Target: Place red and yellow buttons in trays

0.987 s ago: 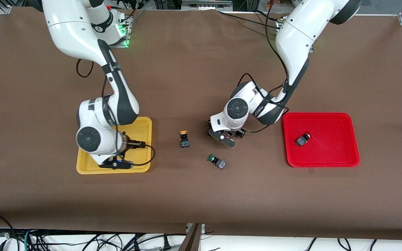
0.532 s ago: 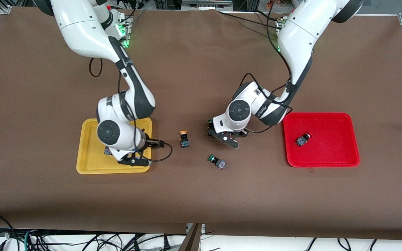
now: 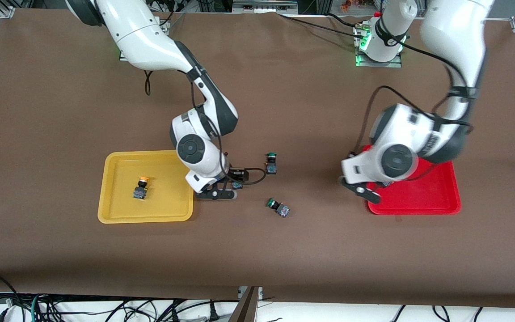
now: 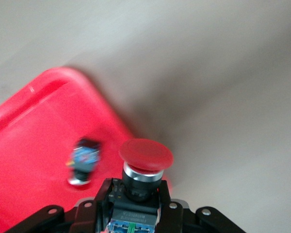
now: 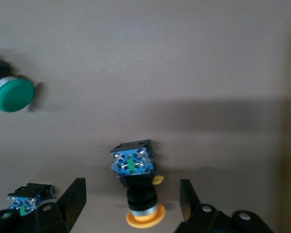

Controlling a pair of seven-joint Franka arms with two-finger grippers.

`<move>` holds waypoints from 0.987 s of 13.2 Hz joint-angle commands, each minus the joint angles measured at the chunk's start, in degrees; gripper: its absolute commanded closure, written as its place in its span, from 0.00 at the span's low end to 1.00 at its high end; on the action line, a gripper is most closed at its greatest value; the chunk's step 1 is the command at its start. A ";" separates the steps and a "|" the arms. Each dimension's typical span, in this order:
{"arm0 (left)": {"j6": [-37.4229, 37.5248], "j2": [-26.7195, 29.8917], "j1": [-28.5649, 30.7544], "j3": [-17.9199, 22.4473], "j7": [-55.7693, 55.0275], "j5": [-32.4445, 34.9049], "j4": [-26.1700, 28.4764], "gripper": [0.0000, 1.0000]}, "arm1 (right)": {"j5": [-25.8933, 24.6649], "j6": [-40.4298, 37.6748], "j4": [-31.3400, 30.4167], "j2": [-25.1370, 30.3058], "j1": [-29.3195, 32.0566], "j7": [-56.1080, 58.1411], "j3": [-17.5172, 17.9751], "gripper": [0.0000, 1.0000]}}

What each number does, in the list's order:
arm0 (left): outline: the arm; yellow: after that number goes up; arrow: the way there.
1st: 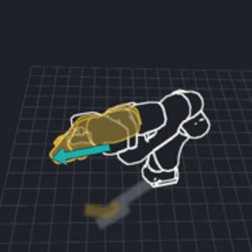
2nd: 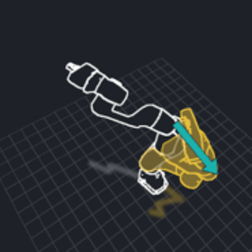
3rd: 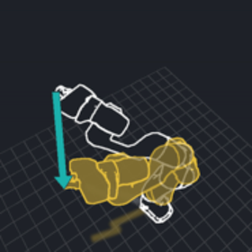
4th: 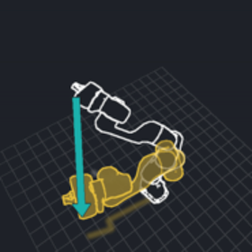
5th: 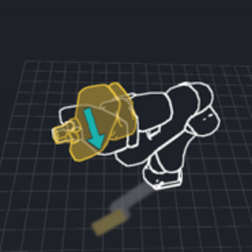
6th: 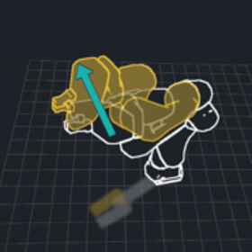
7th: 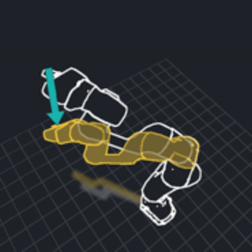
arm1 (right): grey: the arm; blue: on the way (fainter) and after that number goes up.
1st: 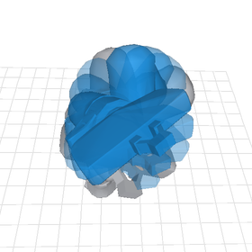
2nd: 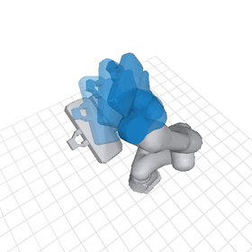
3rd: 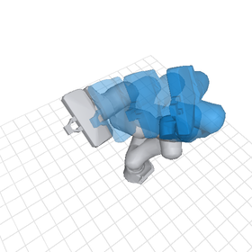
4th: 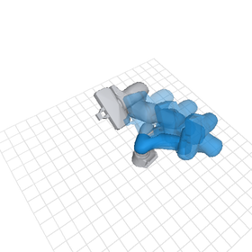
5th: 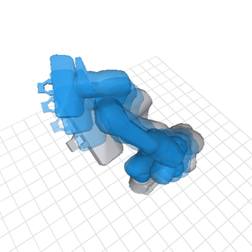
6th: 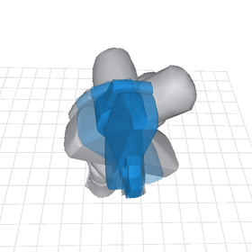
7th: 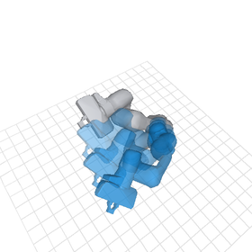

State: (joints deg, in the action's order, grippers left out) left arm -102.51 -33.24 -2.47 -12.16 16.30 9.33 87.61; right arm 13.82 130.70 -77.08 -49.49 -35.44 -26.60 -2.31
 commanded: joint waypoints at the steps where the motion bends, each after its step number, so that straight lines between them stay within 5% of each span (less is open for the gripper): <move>1: -0.32 -1.29 6.66 -1.11 9.69 3.22 1.42 1.00 | 0.15 2.27 0.71 -1.49 -0.94 -0.38 -0.33 0.14; 6: -5.32 -5.16 12.47 -1.11 14.89 10.45 2.13 0.94 | -4.41 4.13 0.62 -3.07 -1.91 -0.38 -0.50 0.16; 7: -6.81 -5.69 13.27 -1.11 16.64 10.45 2.04 0.83 | -5.12 4.13 0.62 -3.16 -1.91 -0.38 -0.50 0.17; 8: -7.61 -6.04 13.45 -1.11 18.14 11.06 1.95 0.32 | -5.38 4.13 0.62 -3.34 -1.91 -0.30 -0.50 0.22; 9: -7.71 -6.04 13.63 -1.20 19.63 12.11 1.78 0.00 | -5.82 4.13 0.62 -3.42 -2.00 -0.38 -0.50 0.30; 13: -7.09 -3.77 13.19 -1.90 20.70 11.59 0.99 0.00 | -5.91 4.13 0.79 -3.34 -1.91 -0.29 -0.50 0.56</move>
State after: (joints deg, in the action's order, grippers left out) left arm -110.02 -39.41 10.37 -13.04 35.49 20.00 88.70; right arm 8.56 134.37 -77.08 -52.36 -36.88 -26.60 -2.38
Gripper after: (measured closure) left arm 0.159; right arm 0.511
